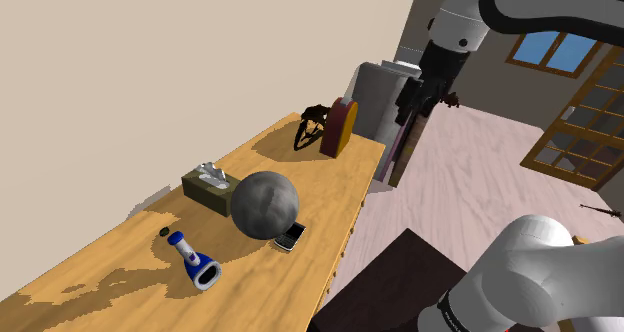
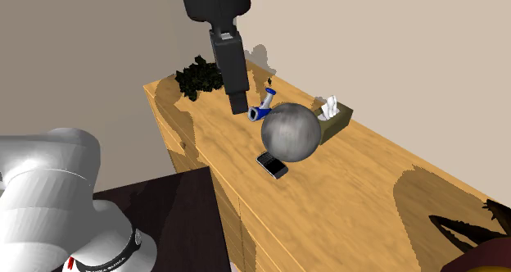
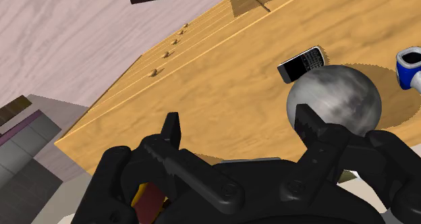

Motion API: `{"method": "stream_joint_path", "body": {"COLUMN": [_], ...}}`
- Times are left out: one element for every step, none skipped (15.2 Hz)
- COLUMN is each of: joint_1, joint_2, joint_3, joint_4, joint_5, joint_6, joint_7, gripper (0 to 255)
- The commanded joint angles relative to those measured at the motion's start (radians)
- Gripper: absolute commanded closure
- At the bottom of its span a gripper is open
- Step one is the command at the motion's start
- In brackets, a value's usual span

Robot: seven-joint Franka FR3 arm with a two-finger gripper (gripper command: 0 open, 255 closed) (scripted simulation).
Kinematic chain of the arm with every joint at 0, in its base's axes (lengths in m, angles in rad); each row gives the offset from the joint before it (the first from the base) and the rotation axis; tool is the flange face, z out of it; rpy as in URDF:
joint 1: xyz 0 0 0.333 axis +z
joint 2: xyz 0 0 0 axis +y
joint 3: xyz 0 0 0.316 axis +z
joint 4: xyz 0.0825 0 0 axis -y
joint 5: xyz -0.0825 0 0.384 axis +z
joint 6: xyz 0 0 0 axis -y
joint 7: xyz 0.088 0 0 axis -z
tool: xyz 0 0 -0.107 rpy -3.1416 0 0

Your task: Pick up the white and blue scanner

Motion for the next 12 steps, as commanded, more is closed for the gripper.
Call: {"method": "stream_joint_path", "body": {"joint_1": [0.0, 0.006, 0.011, 0.017, 0.023, 0.029, 0.035, 0.04, 0.046, 0.051, 0.056, 0.061], "joint_2": [0.0, 0.006, 0.013, 0.022, 0.032, 0.043, 0.055, 0.069, 0.085, 0.101, 0.119, 0.138], "joint_3": [0.0, 0.015, 0.031, 0.046, 0.062, 0.078, 0.094, 0.11, 0.127, 0.143, 0.16, 0.176], "joint_4": [0.0, -0.018, -0.035, -0.051, -0.066, -0.08, -0.092, -0.103, -0.113, -0.122, -0.13, -0.136], "joint_5": [0.0, 0.01, 0.02, 0.03, 0.04, 0.049, 0.059, 0.068, 0.076, 0.084, 0.092, 0.099], "joint_6": [0.0, 0.024, 0.048, 0.072, 0.097, 0.122, 0.147, 0.172, 0.198, 0.224, 0.25, 0.276], "joint_7": [0.0, 0.017, 0.033, 0.05, 0.066, 0.083, 0.099, 0.115, 0.131, 0.148, 0.164, 0.18], "gripper": [0, 0, 0, 0, 0, 0, 0, 0, 0, 0, 0, 0]}}
